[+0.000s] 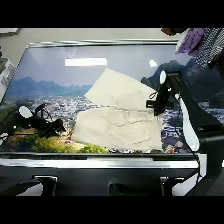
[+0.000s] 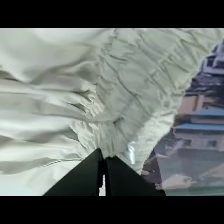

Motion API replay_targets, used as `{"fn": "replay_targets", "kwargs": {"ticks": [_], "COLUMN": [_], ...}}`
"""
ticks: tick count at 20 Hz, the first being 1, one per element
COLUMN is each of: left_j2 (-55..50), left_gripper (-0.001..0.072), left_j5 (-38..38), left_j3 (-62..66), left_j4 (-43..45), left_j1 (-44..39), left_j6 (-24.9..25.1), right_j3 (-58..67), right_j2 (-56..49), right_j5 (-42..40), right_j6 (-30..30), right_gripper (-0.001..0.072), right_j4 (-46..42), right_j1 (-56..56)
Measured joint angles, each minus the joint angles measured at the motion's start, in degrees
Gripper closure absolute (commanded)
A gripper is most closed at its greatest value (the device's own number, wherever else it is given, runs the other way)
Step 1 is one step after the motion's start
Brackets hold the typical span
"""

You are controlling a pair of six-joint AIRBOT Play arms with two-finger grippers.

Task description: Fold the clothes and pants, and hang the long-sleeved shirts on hangers.

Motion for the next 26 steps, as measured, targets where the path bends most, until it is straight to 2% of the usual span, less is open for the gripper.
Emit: {"fn": "replay_targets", "kwargs": {"ticks": [1, 5, 6, 10, 11, 13, 17, 18, 19, 22, 26], "left_j2": [0.0, 0.0, 0.2, 1.2, 1.7, 2.8, 4.2, 4.3, 4.5, 5.6, 10.0], "left_gripper": [0.0251, 0.025, 0.0249, 0.0209, 0.0161, 0.0161, 0.016, 0.016, 0.016, 0.016, 0.0161], "left_j5": [-0.1, -0.7, -0.9, -2.6, -3.0, -3.4, -4.0, -4.3, -4.7, -5.9, -6.3], "left_j3": [0.0, 0.0, 0.0, 0.0, 0.0, 0.0, 0.0, -0.1, -0.2, -1.3, -5.7], "left_j4": [0.0, 0.0, 0.0, -0.4, -0.9, -3.1, -10.4, -11.7, -12.7, -14.6, -15.6], "left_j1": [0.0, 0.0, 0.0, 1.2, 1.8, 3.8, 7.4, 8.0, 8.3, 9.0, 9.3], "left_j6": [0.0, 0.2, 0.8, 5.5, 6.8, 9.9, 15.3, 16.0, 16.5, 17.5, 16.8], "right_j3": [-1.4, -4.0, -4.2, -6.7, -8.6, -15.1, -33.5, -38.5, -43.2, -54.8, -64.0], "right_j2": [0.0, 1.2, 2.2, 8.2, 10.2, 15.0, 25.8, 28.6, 31.3, 37.8, 43.2], "right_j5": [-0.9, -3.5, -3.9, -4.3, -4.3, -4.6, -7.1, -8.2, -9.4, -11.9, -15.2], "right_j6": [-0.1, -2.8, -3.8, -9.2, -10.7, -13.7, -18.1, -18.9, -19.6, -20.7, -21.2], "right_gripper": [0.0503, 0.0488, 0.0428, 0.0411, 0.0354, 0.0283, 0.0276, 0.025, 0.0227, 0.0229, 0.0228], "right_j4": [0.5, 2.8, 3.3, 7.5, 9.6, 14.4, 21.3, 22.6, 23.6, 26.0, 28.3], "right_j1": [-0.4, -1.9, -2.7, -10.5, -13.3, -19.1, -25.4, -26.1, -26.6, -27.3, -27.7]}}
